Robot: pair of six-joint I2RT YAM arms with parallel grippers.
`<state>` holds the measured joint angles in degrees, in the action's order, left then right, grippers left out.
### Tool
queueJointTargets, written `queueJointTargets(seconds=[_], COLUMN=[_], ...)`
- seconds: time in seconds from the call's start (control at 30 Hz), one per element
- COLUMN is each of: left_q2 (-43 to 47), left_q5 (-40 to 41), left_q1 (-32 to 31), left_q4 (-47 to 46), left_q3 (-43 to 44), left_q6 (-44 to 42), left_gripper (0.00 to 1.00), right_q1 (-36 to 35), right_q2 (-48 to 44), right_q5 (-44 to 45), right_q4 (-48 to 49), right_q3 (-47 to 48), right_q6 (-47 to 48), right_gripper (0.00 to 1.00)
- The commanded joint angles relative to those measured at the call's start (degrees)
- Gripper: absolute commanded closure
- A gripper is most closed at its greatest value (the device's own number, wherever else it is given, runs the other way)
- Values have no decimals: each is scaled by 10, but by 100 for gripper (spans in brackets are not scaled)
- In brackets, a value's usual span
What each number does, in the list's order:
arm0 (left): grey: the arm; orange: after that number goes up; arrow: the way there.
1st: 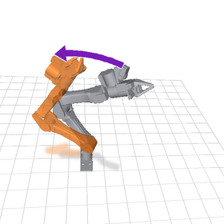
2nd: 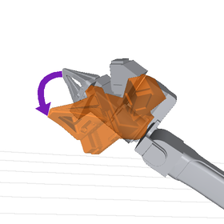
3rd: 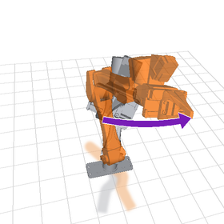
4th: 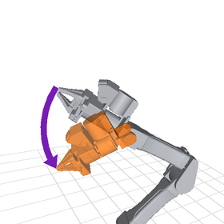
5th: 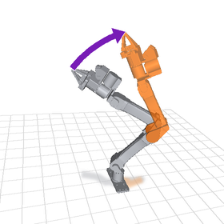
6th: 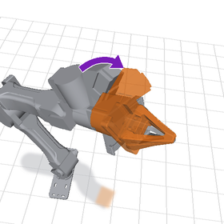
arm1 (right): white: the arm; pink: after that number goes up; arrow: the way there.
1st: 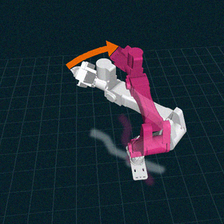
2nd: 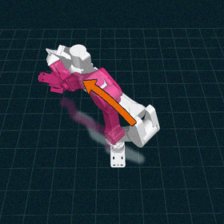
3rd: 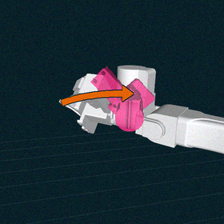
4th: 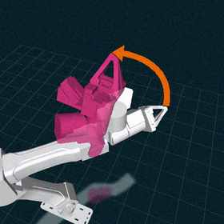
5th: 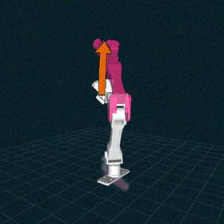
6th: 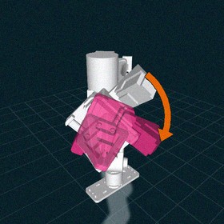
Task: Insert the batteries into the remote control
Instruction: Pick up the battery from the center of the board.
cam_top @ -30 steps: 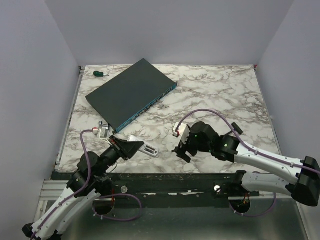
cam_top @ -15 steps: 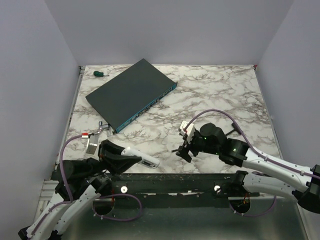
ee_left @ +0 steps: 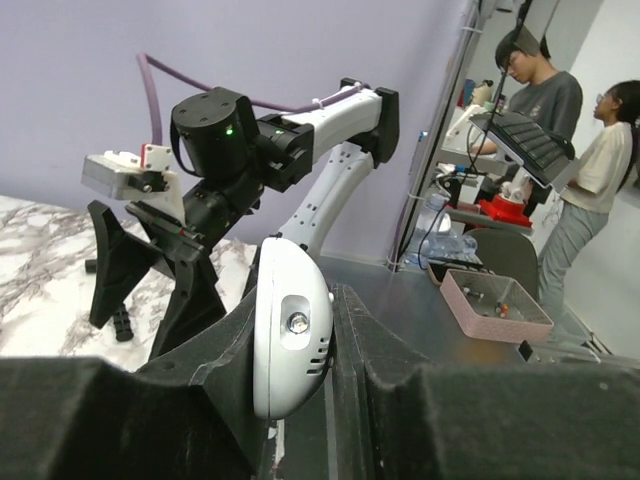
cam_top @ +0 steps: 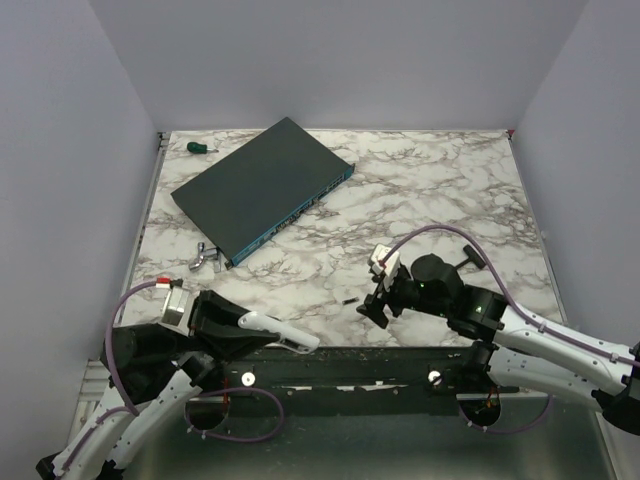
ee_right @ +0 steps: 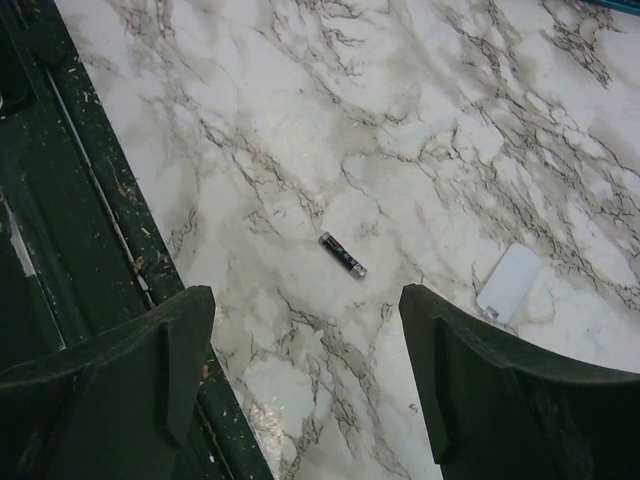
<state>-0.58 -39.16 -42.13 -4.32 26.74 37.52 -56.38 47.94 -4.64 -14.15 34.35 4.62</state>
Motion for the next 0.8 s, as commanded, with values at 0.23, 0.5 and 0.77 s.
queueJointTargets(seconds=[0.23,0.5,0.77], left_q2=[34,33,-20], left_q5=[-11,99,219], left_q1=[1,2,2], left_q4=[-34,75,178], left_q3=[16,38,68], left_q6=[5,-12,1], left_gripper=[100,100,100], right_q1=[1,1,-20], right_q2=[0,95,165], right_q5=[66,260,329], right_q4=[46,-56,-74], right_q3=[-16,100,78], right_q6=[-79,-509,-821], right_gripper=[18,32,33])
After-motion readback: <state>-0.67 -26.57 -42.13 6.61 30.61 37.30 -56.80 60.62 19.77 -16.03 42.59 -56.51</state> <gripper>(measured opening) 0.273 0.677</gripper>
